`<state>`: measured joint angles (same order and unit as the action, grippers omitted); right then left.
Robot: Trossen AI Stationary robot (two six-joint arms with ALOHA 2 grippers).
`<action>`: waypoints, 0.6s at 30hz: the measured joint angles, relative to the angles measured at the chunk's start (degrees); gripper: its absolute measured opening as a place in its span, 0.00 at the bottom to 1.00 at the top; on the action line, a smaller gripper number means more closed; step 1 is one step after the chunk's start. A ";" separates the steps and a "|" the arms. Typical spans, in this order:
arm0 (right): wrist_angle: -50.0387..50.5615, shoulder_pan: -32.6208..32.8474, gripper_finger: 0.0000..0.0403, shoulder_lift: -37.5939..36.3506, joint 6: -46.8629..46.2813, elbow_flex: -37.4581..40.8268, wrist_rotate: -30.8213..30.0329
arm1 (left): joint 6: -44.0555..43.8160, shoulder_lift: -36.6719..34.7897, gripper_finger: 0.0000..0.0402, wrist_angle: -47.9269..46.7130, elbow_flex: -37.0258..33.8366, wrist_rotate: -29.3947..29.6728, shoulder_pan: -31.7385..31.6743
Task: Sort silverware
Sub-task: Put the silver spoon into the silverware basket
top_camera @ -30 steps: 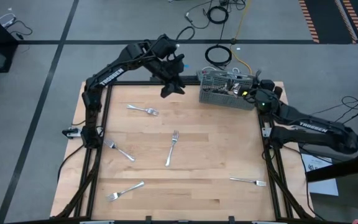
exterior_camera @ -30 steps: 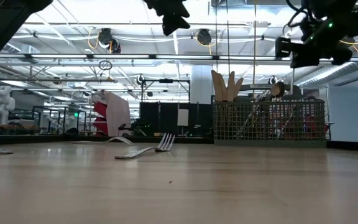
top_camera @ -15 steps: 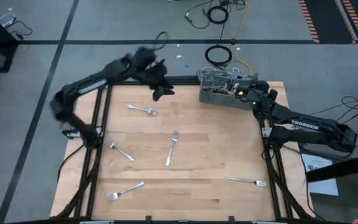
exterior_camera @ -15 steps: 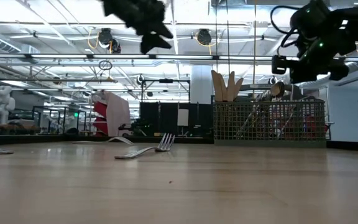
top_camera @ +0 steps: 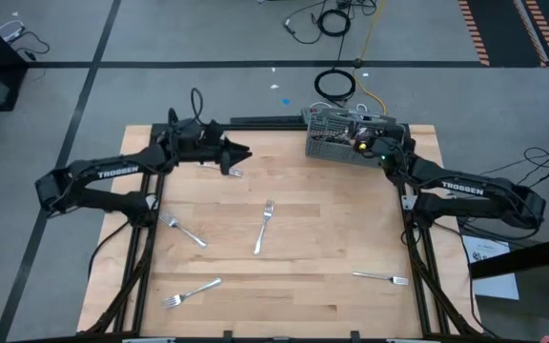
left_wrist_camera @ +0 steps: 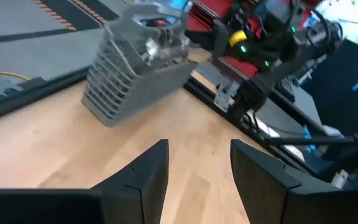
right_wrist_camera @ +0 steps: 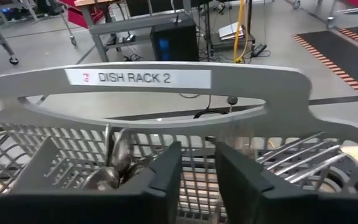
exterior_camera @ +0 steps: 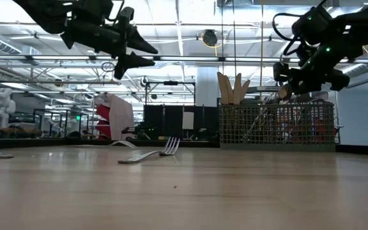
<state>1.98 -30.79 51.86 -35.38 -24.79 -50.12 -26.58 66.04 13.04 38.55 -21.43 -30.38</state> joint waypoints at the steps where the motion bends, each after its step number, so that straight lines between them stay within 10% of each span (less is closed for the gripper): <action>1: -0.01 0.00 0.25 -0.10 0.00 -0.17 0.87 | 0.09 0.00 0.44 0.03 -0.16 -0.03 0.38; 18: 16.84 2.67 0.40 -6.84 8.13 -16.96 18.12 | 6.20 0.48 0.44 4.76 -0.20 2.34 2.87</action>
<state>18.82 -28.11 45.01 -27.25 -41.76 -32.00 -20.38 66.52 17.80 38.35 -19.09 -27.51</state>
